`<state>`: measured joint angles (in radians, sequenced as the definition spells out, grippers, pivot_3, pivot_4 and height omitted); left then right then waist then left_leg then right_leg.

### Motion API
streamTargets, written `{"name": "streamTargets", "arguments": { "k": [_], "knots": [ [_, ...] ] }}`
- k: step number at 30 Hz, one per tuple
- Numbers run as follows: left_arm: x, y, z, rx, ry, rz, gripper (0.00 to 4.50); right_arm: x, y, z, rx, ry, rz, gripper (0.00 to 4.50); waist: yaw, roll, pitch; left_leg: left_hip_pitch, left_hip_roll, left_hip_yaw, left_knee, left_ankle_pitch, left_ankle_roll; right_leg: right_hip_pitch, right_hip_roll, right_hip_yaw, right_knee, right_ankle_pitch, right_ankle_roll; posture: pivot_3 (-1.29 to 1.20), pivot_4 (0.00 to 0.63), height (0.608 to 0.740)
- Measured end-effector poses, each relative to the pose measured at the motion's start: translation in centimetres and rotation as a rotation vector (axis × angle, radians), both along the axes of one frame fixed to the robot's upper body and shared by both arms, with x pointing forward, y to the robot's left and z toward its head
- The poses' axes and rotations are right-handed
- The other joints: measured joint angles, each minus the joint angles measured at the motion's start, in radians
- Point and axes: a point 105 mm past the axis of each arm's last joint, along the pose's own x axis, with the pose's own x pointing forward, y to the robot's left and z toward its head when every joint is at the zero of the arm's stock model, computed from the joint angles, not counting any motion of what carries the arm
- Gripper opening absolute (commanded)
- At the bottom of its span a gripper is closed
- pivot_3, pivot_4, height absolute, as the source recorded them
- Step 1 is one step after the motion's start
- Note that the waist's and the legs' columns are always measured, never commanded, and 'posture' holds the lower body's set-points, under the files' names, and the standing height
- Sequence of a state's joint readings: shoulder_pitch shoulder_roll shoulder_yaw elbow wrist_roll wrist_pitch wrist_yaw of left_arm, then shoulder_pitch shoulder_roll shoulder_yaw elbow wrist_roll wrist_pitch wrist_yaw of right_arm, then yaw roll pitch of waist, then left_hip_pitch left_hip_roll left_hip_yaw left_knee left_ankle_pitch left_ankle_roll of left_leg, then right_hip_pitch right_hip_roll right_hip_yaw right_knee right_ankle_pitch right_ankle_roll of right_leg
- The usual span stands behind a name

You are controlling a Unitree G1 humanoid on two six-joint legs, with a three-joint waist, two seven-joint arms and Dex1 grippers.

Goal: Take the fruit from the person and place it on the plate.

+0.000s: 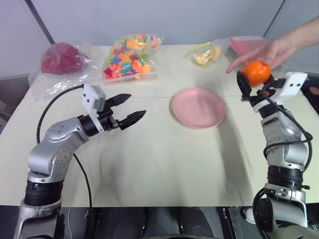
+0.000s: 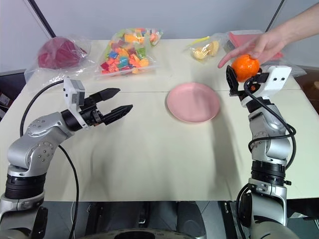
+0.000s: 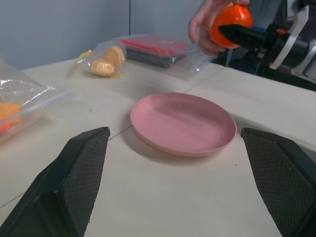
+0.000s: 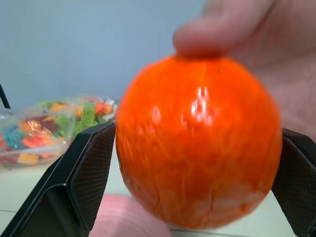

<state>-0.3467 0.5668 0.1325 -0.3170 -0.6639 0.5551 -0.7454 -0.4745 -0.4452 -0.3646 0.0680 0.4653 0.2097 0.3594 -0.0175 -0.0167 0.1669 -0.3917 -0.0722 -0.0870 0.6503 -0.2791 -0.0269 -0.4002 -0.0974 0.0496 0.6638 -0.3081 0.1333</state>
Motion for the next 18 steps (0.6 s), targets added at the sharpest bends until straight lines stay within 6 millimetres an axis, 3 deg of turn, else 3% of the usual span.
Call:
{"name": "streamTargets", "arguments": {
  "k": [3, 8, 16, 18],
  "knots": [
    [0.0, -0.02, 0.0, 0.0, -0.001, -0.001, 4.44, 0.02, 0.01, -0.01, 0.0, 0.002, 0.0, 4.5, 0.0, 0.0, 0.0, 0.0, 0.0, 0.0, 0.0, 0.0, 0.0, 0.0, 0.0, 0.0, 0.0, 0.0, 0.0, 0.0, 0.15, 0.74],
    [0.01, -0.06, -0.01, -0.002, -0.002, -0.001, 4.5, 0.01, -0.02, 0.0, 0.0, 0.002, 0.0, 3.03, 0.0, 0.0, 0.0, 0.0, 0.0, 0.0, 0.0, 0.0, 0.0, 0.0, 0.0, 0.0, 0.0, 0.0, 0.0, 0.0, 0.15, 0.74],
    [0.04, -0.05, -0.05, 0.0, -0.003, 0.003, 4.5, 0.06, -0.07, -0.1, -0.004, 0.015, 0.0, 3.01, 0.001, 0.0, 0.0, 0.0, 0.0, 0.0, 0.0, 0.0, 0.0, 0.0, 0.0, 0.0, 0.0, 0.0, 0.0, 0.0, 0.15, 0.74],
    [0.07, 0.0, -0.11, 0.004, -0.002, 0.007, 4.5, 0.1, 0.83, -0.59, -0.024, 0.048, 0.039, 3.01, -0.001, 0.0, 0.0, 0.0, 0.0, 0.0, 0.0, 0.0, 0.0, 0.0, 0.0, 0.0, 0.0, 0.0, 0.0, 0.0, 0.15, 0.74]
  ]
}}
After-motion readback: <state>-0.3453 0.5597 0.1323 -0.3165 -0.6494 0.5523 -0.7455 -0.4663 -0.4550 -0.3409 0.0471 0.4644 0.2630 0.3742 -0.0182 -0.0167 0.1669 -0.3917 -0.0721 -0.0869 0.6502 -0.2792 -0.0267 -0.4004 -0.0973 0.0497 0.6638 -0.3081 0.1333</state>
